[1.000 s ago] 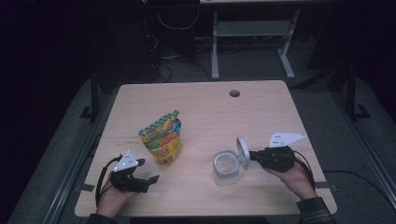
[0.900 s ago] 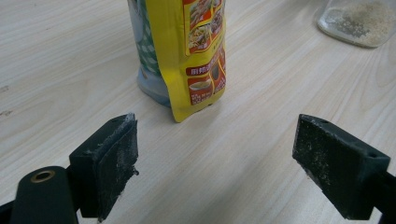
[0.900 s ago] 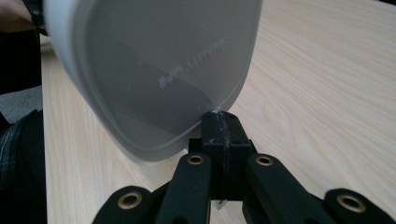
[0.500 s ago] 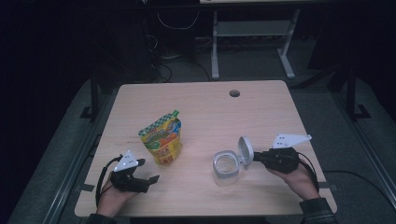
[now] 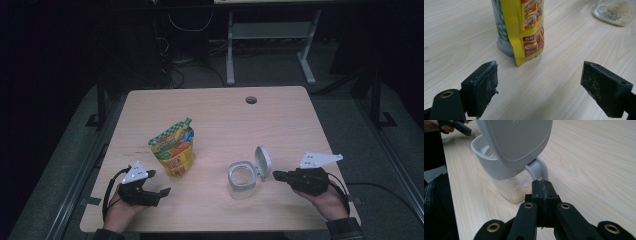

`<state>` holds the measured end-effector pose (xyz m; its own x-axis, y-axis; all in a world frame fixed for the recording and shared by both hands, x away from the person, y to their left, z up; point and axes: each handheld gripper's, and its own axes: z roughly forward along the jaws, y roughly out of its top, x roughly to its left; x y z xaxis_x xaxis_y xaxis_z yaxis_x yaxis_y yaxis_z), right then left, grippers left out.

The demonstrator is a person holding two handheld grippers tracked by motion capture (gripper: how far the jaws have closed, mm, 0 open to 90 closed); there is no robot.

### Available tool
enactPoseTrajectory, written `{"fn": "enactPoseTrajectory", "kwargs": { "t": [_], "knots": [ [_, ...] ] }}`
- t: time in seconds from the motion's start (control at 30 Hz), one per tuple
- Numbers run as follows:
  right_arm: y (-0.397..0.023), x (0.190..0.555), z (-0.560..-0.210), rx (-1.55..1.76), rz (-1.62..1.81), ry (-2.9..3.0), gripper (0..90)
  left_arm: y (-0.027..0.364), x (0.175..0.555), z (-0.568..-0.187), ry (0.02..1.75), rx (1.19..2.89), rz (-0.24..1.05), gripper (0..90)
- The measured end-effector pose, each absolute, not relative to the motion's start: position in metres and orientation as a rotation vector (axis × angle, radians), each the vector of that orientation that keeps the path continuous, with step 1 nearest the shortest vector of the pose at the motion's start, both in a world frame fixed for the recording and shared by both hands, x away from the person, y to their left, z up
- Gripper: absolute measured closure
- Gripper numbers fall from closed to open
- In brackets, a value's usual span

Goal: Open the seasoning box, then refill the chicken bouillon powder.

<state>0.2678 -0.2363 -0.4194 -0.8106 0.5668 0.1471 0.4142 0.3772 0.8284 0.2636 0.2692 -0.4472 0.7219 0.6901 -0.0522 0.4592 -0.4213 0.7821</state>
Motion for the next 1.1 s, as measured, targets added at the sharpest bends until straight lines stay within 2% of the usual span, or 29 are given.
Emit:
{"fn": "enactPoseTrajectory", "kwargs": {
  "t": [0.47,1.1],
  "knots": [
    [-0.225,0.244,-0.424,0.851,1.443,2.511,90.0,0.272,0.263,-0.444,0.872,2.081,0.369,13.5],
    [-0.191,0.240,-0.418,0.723,1.526,2.576,89.4,0.279,0.262,-0.420,0.865,1.991,0.379,13.4]
  ]
}}
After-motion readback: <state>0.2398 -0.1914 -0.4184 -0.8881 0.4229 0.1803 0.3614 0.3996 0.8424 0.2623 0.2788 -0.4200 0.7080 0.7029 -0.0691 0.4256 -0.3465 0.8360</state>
